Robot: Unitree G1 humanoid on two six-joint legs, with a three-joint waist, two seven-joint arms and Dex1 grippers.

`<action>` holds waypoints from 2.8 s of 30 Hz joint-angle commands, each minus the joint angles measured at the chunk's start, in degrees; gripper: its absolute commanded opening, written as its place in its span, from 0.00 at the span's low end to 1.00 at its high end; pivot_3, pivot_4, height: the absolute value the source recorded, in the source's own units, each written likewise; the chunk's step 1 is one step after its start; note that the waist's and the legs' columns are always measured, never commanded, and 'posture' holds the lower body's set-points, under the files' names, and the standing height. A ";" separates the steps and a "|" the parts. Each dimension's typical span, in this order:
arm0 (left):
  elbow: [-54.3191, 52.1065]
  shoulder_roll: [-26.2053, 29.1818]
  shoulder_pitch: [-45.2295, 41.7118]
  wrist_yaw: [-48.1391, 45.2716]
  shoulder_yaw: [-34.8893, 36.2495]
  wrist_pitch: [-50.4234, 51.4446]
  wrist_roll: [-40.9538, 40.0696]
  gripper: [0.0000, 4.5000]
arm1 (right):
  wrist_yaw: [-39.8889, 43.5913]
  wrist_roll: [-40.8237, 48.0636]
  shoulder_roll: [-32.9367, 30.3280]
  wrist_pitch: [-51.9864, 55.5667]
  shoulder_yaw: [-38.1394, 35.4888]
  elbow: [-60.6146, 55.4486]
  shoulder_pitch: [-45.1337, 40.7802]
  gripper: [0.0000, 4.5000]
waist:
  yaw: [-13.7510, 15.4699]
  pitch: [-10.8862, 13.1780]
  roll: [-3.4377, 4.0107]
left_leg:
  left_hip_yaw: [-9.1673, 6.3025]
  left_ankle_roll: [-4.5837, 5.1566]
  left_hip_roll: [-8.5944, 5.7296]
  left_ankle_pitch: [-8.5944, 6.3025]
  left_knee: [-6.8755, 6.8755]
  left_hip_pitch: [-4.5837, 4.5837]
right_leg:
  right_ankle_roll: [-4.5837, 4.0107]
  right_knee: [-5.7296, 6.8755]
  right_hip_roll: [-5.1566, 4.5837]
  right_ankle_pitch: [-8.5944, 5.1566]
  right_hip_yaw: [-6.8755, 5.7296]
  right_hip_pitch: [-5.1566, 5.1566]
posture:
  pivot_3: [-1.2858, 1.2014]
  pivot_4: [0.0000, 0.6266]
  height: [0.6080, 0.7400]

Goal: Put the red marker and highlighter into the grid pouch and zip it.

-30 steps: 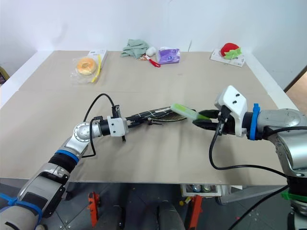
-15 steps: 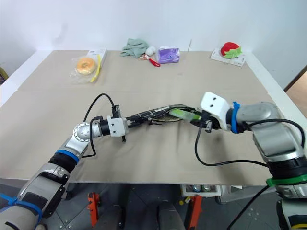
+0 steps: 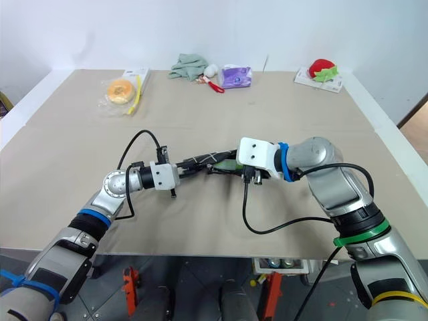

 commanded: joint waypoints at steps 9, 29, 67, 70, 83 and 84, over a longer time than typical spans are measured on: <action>-3.62 -0.78 0.36 -0.83 1.84 2.60 -2.98 0.00 | 1.14 13.57 1.73 11.52 -10.20 -10.20 -0.13 0.99 | 0.00 0.00 0.00 | -0.05 0.00 0.00 0.00 0.00 0.00 | -0.01 0.02 0.00 0.01 -0.04 0.01 | 0.52 0.24 0.99; -5.35 -1.02 0.71 -1.69 2.63 4.53 -3.41 0.00 | 0.15 5.65 2.16 7.35 -2.47 -7.72 0.95 0.00 | -0.02 0.00 0.00 | -0.05 0.00 0.01 0.00 0.01 0.00 | -0.01 0.02 0.01 0.01 -0.06 0.01 | 0.52 0.24 0.99; -27.25 3.49 8.33 -23.78 1.28 37.33 -20.78 0.80 | -1.10 21.36 -9.12 13.94 -27.22 5.17 3.87 1.00 | -0.06 0.02 0.03 | 0.01 0.00 0.02 0.00 0.00 0.02 | -0.01 0.04 0.01 -0.01 0.02 0.02 | 0.52 0.24 0.99; -31.08 4.51 9.52 -24.72 1.78 44.54 -22.64 0.99 | -2.15 20.98 -9.43 14.05 -27.48 5.84 4.67 1.00 | -0.07 0.01 0.03 | 0.02 0.00 0.02 0.00 0.01 0.03 | -0.01 0.04 0.02 -0.01 0.02 0.02 | 0.52 0.24 0.99; -36.67 10.71 11.15 -1.22 28.29 72.70 -36.89 0.99 | -6.96 21.55 -8.56 15.68 -31.53 7.04 14.66 1.00 | -0.25 0.02 0.02 | 0.01 0.01 0.13 0.00 0.00 0.08 | -0.03 0.04 0.11 -0.01 -0.02 0.02 | 0.52 0.24 0.99; -37.46 12.25 12.66 -0.66 29.87 73.87 -37.12 0.99 | -7.47 21.58 -8.16 15.83 -31.60 7.38 15.16 1.00 | -0.31 0.02 0.02 | 0.01 0.01 0.12 0.00 0.00 0.07 | -0.03 0.04 0.11 -0.01 -0.02 0.01 | 0.52 0.24 0.99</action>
